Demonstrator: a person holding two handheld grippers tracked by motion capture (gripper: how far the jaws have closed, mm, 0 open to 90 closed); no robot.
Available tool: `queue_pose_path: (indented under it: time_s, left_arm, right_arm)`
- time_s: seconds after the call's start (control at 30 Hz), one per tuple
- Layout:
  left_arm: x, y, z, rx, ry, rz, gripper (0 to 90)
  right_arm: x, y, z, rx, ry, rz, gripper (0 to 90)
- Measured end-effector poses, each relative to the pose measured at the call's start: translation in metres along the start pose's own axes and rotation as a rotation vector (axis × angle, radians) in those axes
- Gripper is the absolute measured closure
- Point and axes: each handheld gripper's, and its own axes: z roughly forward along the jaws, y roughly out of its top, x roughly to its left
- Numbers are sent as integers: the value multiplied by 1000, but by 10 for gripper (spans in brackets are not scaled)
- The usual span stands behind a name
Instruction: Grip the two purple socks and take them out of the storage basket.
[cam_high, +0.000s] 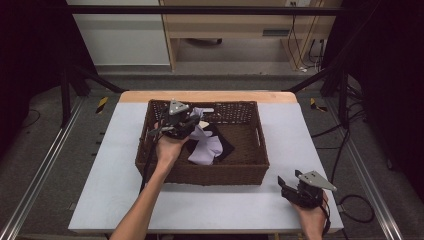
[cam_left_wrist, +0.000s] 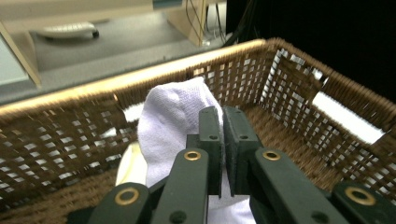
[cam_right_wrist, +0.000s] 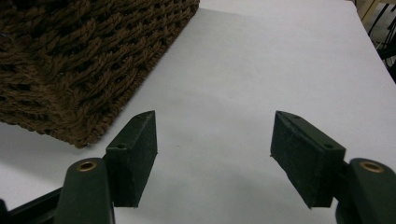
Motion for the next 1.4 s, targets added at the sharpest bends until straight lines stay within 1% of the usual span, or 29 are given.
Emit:
queue_pose_path:
  time_s: [0.23, 0.27, 0.3, 0.33, 0.37, 0.4, 0.43, 0.5, 0.53, 0.57, 0.7, 0.73, 0.9, 1.23, 1.4]
  left_arm:
    - [-2, 13, -29, -96, -25, 6, 856]
    - [-2, 15, -34, -102, -27, 8, 856]
    - [-2, 18, -42, -116, -34, 10, 856]
    - [-2, 18, -42, -116, -34, 10, 856]
    - [-3, 20, -46, -126, -35, 12, 856]
    - [-3, 23, -54, -141, -40, 17, 856]
    - [-3, 23, -54, -141, -40, 17, 856]
    - [-4, 25, -63, -160, -43, 26, 856]
    - [-5, 26, -71, -173, -49, 30, 856]
    - [-5, 26, -71, -173, -49, 30, 856]
    - [-6, 27, -86, -190, -62, 36, 856]
    - [-6, 27, -89, -195, -64, 39, 856]
    - [-8, 30, -106, -221, -77, 48, 855]
    - [-19, 27, -142, -275, -125, 94, 855]
    - [-23, 21, -158, -294, -153, 113, 853]
  right_arm:
    - [-1, 0, 0, -6, -1, -1, 332]
    - [-1, 1, 0, -7, -3, -4, 335]
    - [-1, 1, -1, -6, 0, -1, 336]
    - [-1, 1, -1, -6, 0, -1, 336]
    - [0, 1, -1, -7, 0, 0, 337]
    - [-1, 1, -1, -7, 0, 0, 337]
    - [-1, 1, -1, -7, 0, 0, 337]
    - [-1, 1, -1, -6, -1, 3, 337]
    - [-1, 1, -1, -6, -1, 3, 337]
    - [-1, 1, -1, -6, -1, 3, 337]
    - [-1, 1, -1, -11, -5, -8, 339]
    - [-1, 1, -2, -10, -2, 0, 339]
    - [-1, 1, -2, -9, -3, 0, 341]
    - [0, 1, -3, -15, -12, -8, 326]
    - [0, 1, -4, -19, -11, -6, 335]
